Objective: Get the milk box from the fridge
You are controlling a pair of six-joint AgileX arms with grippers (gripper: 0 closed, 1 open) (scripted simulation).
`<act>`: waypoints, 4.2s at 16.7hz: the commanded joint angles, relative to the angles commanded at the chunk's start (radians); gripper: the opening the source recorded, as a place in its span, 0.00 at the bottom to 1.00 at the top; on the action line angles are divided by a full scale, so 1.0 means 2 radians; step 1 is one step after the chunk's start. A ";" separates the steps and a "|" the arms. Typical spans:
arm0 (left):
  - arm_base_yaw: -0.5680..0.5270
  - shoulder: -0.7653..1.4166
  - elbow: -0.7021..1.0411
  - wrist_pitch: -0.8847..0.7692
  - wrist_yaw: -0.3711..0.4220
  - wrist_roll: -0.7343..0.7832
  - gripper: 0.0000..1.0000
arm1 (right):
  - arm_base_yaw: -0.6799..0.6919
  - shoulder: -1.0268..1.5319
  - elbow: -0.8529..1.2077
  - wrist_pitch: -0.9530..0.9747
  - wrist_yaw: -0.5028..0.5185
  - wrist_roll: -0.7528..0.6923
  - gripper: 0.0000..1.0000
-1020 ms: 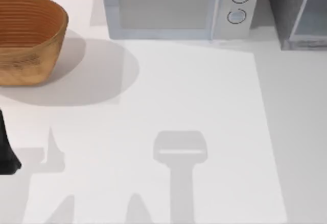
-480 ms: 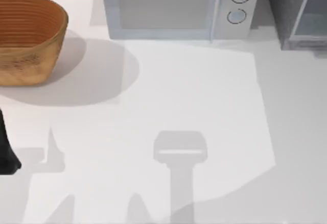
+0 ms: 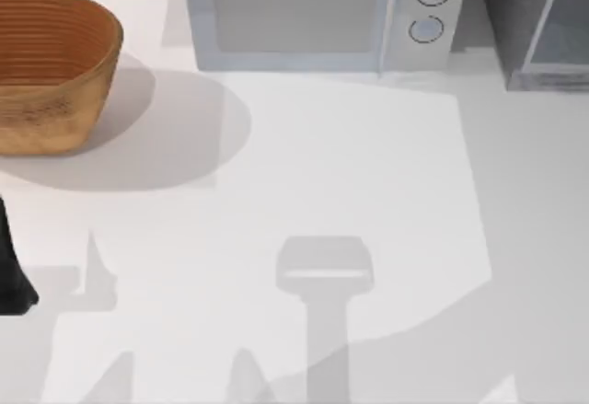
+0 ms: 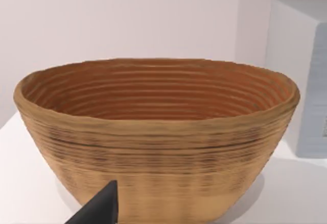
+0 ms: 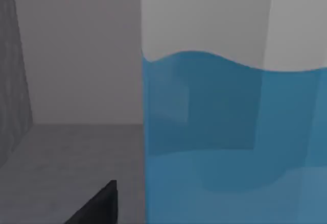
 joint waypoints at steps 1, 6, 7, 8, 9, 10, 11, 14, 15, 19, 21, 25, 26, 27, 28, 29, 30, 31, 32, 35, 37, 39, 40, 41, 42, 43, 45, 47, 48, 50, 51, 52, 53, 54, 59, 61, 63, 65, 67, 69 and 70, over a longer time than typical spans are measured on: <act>0.000 0.000 0.000 0.000 0.000 0.000 1.00 | 0.002 0.011 0.024 -0.010 0.002 0.000 1.00; 0.000 0.000 0.000 0.000 0.000 0.000 1.00 | 0.010 0.043 0.090 -0.046 0.011 0.000 1.00; 0.000 0.000 0.000 0.000 0.000 0.000 1.00 | 0.010 0.043 0.090 -0.046 0.011 0.000 1.00; 0.000 0.000 0.000 0.000 0.000 0.000 1.00 | 0.010 0.043 0.090 -0.046 0.011 0.000 1.00; 0.000 0.000 0.000 0.000 0.000 0.000 1.00 | 0.010 0.043 0.090 -0.046 0.011 0.000 1.00; 0.000 0.000 0.000 0.000 0.000 0.000 1.00 | 0.010 0.043 0.090 -0.046 0.011 0.000 0.92; 0.000 0.000 0.000 0.000 0.000 0.000 1.00 | 0.010 0.043 0.090 -0.046 0.011 0.000 0.85; 0.000 0.000 0.000 0.000 0.000 0.000 1.00 | 0.010 0.043 0.090 -0.046 0.011 0.000 0.62; 0.000 0.000 0.000 0.000 0.000 0.000 1.00 | 0.010 0.043 0.090 -0.046 0.011 0.000 0.55; 0.000 0.000 0.000 0.000 0.000 0.000 1.00 | 0.010 0.043 0.090 -0.046 0.011 0.000 0.25; 0.000 0.000 0.000 0.000 0.000 0.000 1.00 | 0.010 0.043 0.090 -0.046 0.011 0.000 0.10; 0.000 0.000 0.000 0.000 0.000 0.000 1.00 | 0.010 0.043 0.090 -0.046 0.011 0.000 0.00; 0.000 0.000 0.000 0.000 0.000 0.000 1.00 | 0.010 0.043 0.090 -0.046 0.011 0.000 0.00; 0.000 0.000 0.000 0.000 0.000 0.000 1.00 | 0.010 0.043 0.090 -0.046 0.011 0.000 0.00; 0.000 0.000 0.000 0.000 0.000 0.000 1.00 | 0.010 0.043 0.090 -0.046 0.011 0.000 0.00; 0.000 0.000 0.000 0.000 0.000 0.000 1.00 | 0.010 0.043 0.090 -0.046 0.011 0.000 0.00; 0.000 0.000 0.000 0.000 0.000 0.000 1.00 | 0.010 0.043 0.090 -0.046 0.011 0.000 0.00; 0.000 0.000 0.000 0.000 0.000 0.000 1.00 | 0.009 0.042 0.089 -0.046 0.011 0.000 0.00; 0.000 0.000 0.000 0.000 0.000 0.000 1.00 | 0.009 0.040 0.090 -0.048 0.011 0.000 0.00; 0.000 0.000 0.000 0.000 0.000 0.000 1.00 | 0.009 0.018 0.095 -0.073 0.011 0.000 0.00; 0.000 0.000 0.000 0.000 0.000 0.000 1.00 | 0.009 0.004 0.098 -0.097 0.010 0.001 0.00; 0.000 0.000 0.000 0.000 0.000 0.000 1.00 | 0.009 -0.013 0.103 -0.117 0.010 0.001 0.00; 0.000 0.000 0.000 0.000 0.000 0.000 1.00 | 0.009 -0.018 0.105 -0.122 0.010 0.001 0.00; 0.000 0.000 0.000 0.000 0.000 0.000 1.00 | 0.009 -0.019 0.105 -0.123 0.010 0.001 0.00; 0.000 0.000 0.000 0.000 0.000 0.000 1.00 | 0.009 -0.019 0.105 -0.123 0.010 0.001 0.00; 0.000 0.000 0.000 0.000 0.000 0.000 1.00 | 0.009 -0.019 0.105 -0.123 0.010 0.001 0.00; 0.000 0.000 0.000 0.000 0.000 0.000 1.00 | 0.008 -0.018 0.102 -0.121 0.009 0.002 0.00; 0.000 0.000 0.000 0.000 0.000 0.000 1.00 | 0.006 -0.035 0.085 -0.109 0.005 0.002 0.00; 0.000 0.000 0.000 0.000 0.000 0.000 1.00 | 0.004 -0.048 0.069 -0.102 0.003 0.001 0.00; 0.000 0.000 0.000 0.000 0.000 0.000 1.00 | -0.001 -0.073 0.024 -0.087 -0.002 0.002 0.00; 0.000 0.000 0.000 0.000 0.000 0.000 1.00 | -0.003 -0.084 -0.004 -0.081 -0.004 0.002 0.00; 0.000 0.000 0.000 0.000 0.000 0.000 1.00 | -0.006 -0.096 -0.032 -0.074 -0.006 0.002 0.00; 0.000 0.000 0.000 0.000 0.000 0.000 1.00 | -0.008 -0.108 -0.060 -0.067 -0.008 0.002 0.00; 0.000 0.000 0.000 0.000 0.000 0.000 1.00 | -0.010 -0.121 -0.084 -0.059 -0.011 0.002 0.00; 0.000 0.000 0.000 0.000 0.000 0.000 1.00 | -0.019 -0.160 -0.130 -0.031 -0.020 0.003 0.00; 0.000 0.000 0.000 0.000 0.000 0.000 1.00 | -0.016 -0.157 -0.129 -0.032 -0.019 0.004 0.00; 0.000 0.000 0.000 0.000 0.000 0.000 1.00 | -0.015 -0.161 -0.131 -0.035 -0.019 0.003 0.00; 0.000 0.000 0.000 0.000 0.000 0.000 1.00 | -0.010 -0.183 -0.142 -0.049 -0.015 0.003 0.00; 0.000 0.000 0.000 0.000 0.000 0.000 1.00 | -0.003 -0.225 -0.161 -0.073 -0.010 0.002 0.00; 0.000 0.000 0.000 0.000 0.000 0.000 1.00 | 0.006 -0.288 -0.188 -0.106 -0.001 0.002 0.00; 0.000 0.000 0.000 0.000 0.000 0.000 1.00 | 0.012 -0.326 -0.205 -0.127 0.004 0.002 0.00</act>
